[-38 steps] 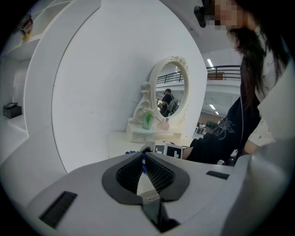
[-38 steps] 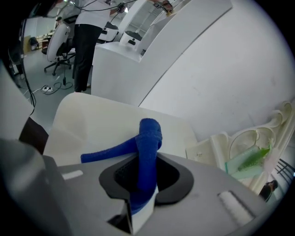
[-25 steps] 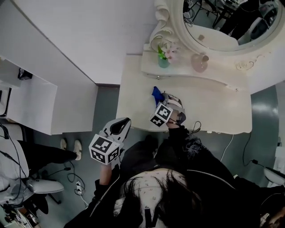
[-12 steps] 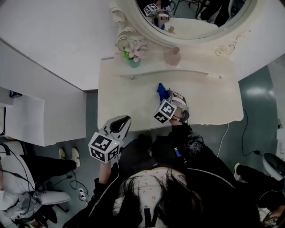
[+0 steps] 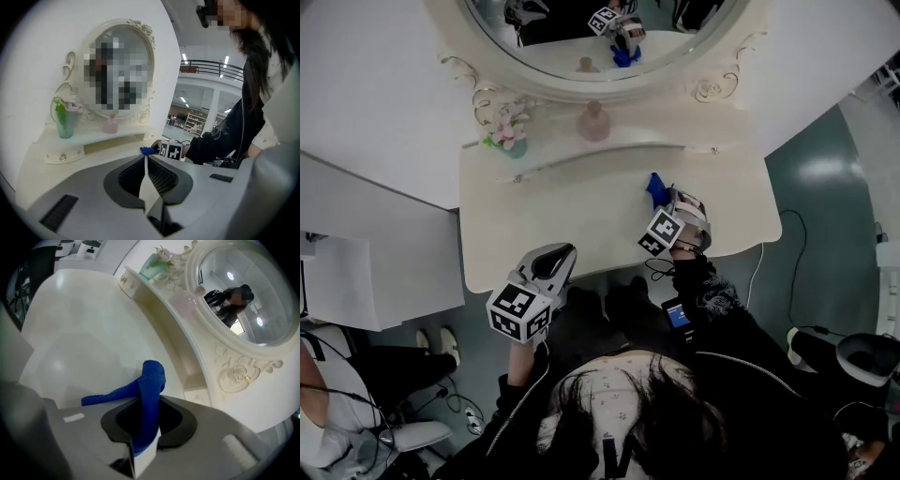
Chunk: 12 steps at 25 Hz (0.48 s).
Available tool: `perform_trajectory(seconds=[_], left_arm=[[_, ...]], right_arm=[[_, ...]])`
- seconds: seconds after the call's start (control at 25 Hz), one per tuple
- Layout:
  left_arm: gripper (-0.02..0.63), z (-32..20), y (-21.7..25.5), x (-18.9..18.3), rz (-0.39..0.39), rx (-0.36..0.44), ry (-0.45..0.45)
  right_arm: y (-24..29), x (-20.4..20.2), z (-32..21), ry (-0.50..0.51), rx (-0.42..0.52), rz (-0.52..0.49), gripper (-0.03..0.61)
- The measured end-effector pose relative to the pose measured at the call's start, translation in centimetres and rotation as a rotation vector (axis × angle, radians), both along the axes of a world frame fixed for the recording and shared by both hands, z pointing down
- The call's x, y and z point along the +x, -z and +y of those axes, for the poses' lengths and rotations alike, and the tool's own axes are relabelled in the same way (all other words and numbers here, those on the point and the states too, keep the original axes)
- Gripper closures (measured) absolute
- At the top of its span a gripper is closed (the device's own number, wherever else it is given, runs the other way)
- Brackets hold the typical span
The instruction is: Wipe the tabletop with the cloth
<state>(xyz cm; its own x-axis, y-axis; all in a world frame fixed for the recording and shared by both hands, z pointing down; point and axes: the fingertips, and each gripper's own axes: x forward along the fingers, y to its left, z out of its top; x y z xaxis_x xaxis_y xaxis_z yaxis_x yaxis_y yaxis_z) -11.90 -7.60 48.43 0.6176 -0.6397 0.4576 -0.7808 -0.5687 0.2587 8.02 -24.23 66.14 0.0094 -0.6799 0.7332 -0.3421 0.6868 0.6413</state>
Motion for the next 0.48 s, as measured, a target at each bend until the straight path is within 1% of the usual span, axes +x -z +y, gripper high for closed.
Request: perform_trajectory(seconds=[0.12, 0.24, 0.48], left_arm=[[0.612, -1.3, 0.0, 2.6, -0.002, 0.007, -0.013], [0.612, -2.4, 0.0, 5.6, -0.004, 0.021, -0.029], [0.612, -3.8, 0.0, 12.2, 0.003, 0.028, -0.089]], right_arm=[[-0.1, 4.4, -0.9, -0.052, -0.003, -0.004, 0.506], [-0.1, 8.4, -1.7, -0.080, 0.007, 0.007, 0.506], [0.0, 16.4, -2.5, -0.086, 0.037, 0.099, 0.508]])
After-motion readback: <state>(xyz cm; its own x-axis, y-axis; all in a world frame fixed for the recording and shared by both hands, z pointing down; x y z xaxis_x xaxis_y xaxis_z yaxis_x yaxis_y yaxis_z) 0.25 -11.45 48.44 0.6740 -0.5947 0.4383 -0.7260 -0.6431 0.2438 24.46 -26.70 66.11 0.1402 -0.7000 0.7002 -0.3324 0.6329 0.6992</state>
